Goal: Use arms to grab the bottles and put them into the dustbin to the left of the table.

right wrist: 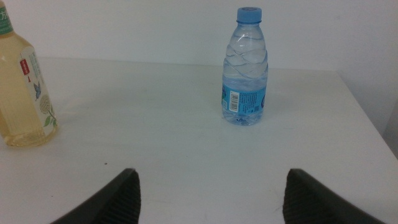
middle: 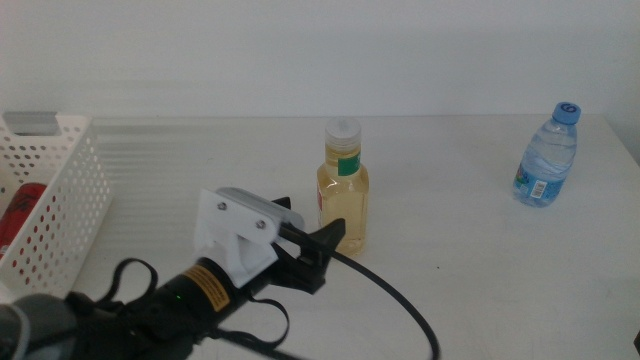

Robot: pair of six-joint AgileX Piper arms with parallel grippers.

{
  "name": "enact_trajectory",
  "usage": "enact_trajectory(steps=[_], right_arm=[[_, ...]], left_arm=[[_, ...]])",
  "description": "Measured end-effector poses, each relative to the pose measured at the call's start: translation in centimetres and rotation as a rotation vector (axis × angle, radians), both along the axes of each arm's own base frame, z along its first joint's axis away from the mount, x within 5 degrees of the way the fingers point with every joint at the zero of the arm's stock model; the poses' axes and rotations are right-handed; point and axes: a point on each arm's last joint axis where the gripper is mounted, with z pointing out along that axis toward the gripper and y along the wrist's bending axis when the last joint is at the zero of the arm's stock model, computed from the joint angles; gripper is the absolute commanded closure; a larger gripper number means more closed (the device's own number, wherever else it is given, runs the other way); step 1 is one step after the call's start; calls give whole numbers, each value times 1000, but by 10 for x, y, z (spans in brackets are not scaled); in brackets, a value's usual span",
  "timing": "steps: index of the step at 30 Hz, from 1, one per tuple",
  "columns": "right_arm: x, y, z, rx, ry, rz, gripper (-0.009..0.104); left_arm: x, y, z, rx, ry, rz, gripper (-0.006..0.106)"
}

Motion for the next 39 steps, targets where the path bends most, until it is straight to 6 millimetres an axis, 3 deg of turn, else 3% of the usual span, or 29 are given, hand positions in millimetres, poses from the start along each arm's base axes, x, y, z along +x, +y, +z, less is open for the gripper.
enact_trajectory(steps=[13,19,39], right_arm=[[0,0,0,0,0,0,35],[0,0,0,0,0,0,35],[0,0,0,0,0,0,35]], left_arm=[[29,40,5,37,42,-279,10],[47,36,10,71,7,-333,10],[114,13,-23,69,40,-405,10]])
